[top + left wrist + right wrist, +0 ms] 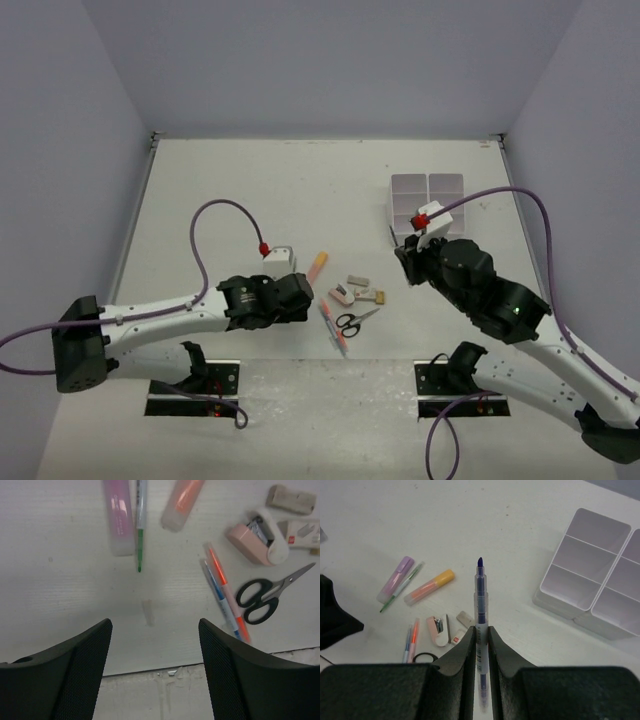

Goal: Sort the stationery into containers
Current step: Pick up the pen cap from the center of the board, then close the pen cap on the pen.

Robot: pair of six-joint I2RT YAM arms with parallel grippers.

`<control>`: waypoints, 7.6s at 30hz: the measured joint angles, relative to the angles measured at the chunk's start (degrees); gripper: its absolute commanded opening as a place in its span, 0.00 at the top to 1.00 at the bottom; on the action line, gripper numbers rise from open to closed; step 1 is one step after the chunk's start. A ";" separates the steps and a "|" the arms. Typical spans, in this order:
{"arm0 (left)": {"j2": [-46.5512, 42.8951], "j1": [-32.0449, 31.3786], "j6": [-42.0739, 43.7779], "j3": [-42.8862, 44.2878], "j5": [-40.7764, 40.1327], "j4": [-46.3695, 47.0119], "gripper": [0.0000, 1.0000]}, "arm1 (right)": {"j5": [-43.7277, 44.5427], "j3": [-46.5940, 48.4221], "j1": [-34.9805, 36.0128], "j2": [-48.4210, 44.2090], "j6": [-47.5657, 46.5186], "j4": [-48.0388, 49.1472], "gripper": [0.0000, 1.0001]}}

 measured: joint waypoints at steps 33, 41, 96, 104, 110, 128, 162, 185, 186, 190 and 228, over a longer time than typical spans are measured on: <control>18.56 -6.51 -10.04 -2.17 -1.50 1.58 0.45 | -1.47 -0.01 -0.85 1.46 -0.42 -0.12 1.00; 19.68 -6.51 -10.15 -1.29 -1.83 2.57 0.50 | -2.03 -0.20 -0.90 0.58 -0.71 -0.12 1.00; -8.11 -5.76 66.21 11.08 11.65 2.44 1.00 | -13.48 0.29 16.16 9.62 -14.79 -14.24 1.00; -20.41 -5.77 85.24 3.11 27.74 10.13 1.00 | -24.10 0.44 16.70 3.84 -16.79 -14.34 1.00; -25.55 -5.77 100.61 0.12 34.72 15.37 1.00 | -30.04 3.45 16.67 3.38 -14.57 -14.39 1.00; -31.51 -5.77 145.24 -18.28 24.93 39.82 1.00 | -42.96 5.63 16.38 8.67 10.84 -3.32 1.00; -40.71 -7.76 168.49 -24.61 26.62 40.02 1.00 | -47.25 -3.24 5.05 14.00 16.41 9.34 1.00; -39.09 -7.80 167.95 -24.59 24.74 39.21 1.00 | -47.65 -3.24 4.74 14.97 16.36 9.73 1.00; -39.09 -7.80 167.94 -24.59 24.64 39.21 1.00 | -47.64 -3.26 4.74 14.93 16.36 9.75 1.00; -39.09 -7.80 167.94 -24.59 24.46 39.21 1.00 | -47.62 -3.72 4.74 14.81 16.32 9.76 1.00; -37.93 -7.80 167.86 -24.59 24.25 39.21 1.00 | -47.01 -3.77 4.74 16.27 15.35 9.78 1.00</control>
